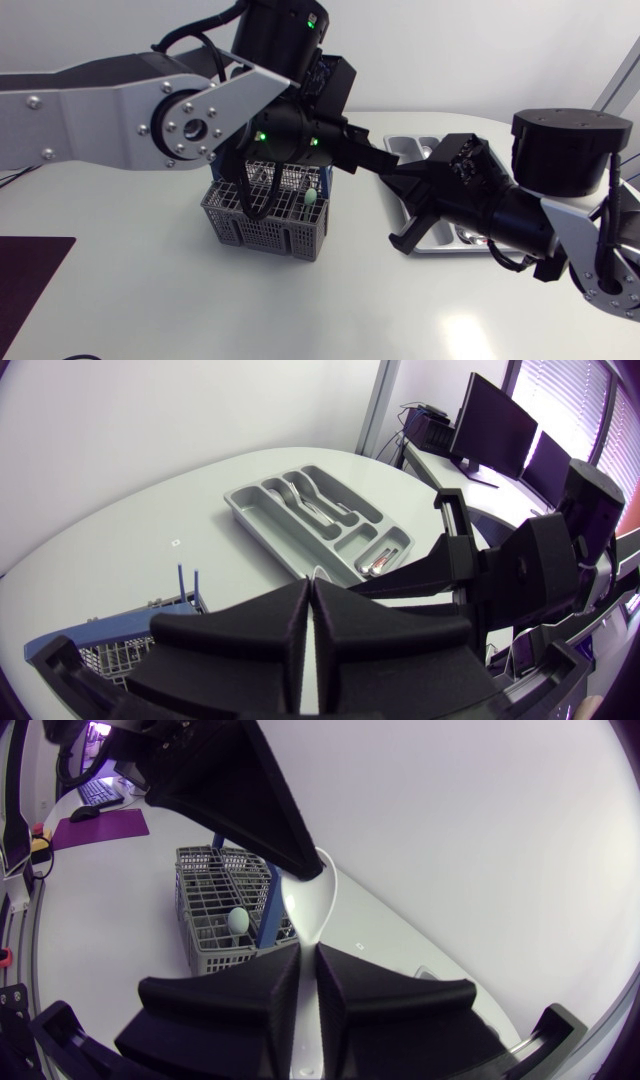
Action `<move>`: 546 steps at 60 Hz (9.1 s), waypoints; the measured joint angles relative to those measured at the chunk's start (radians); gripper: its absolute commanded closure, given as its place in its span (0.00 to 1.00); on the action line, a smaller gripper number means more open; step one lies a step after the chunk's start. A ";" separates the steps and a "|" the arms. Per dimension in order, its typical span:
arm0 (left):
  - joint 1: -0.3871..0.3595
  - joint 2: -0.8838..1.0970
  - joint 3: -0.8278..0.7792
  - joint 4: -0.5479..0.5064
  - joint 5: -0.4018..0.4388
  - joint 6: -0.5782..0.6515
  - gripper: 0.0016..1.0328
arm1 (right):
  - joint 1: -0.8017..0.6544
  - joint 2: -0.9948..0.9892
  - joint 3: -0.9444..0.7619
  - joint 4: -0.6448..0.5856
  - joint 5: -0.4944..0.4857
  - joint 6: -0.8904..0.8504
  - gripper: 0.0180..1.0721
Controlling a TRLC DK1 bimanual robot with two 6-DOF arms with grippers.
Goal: Unload the cutlery basket into the drawer organizer.
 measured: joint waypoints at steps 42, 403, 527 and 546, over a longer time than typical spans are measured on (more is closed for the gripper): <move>0.116 -0.046 0.062 -0.009 0.018 -0.005 0.31 | -0.068 -0.043 -0.002 -0.122 -0.182 -0.070 0.94; 0.342 0.011 0.086 -0.368 0.542 0.273 0.97 | -0.965 0.441 0.149 -0.501 -0.483 -1.400 0.14; 0.156 -0.040 0.113 -0.438 0.729 0.275 0.97 | -0.266 0.197 0.296 -0.704 -0.867 -0.700 0.68; 0.144 -0.038 0.116 -0.442 0.733 0.278 0.97 | -0.255 0.216 0.308 -0.703 -0.869 -0.696 0.77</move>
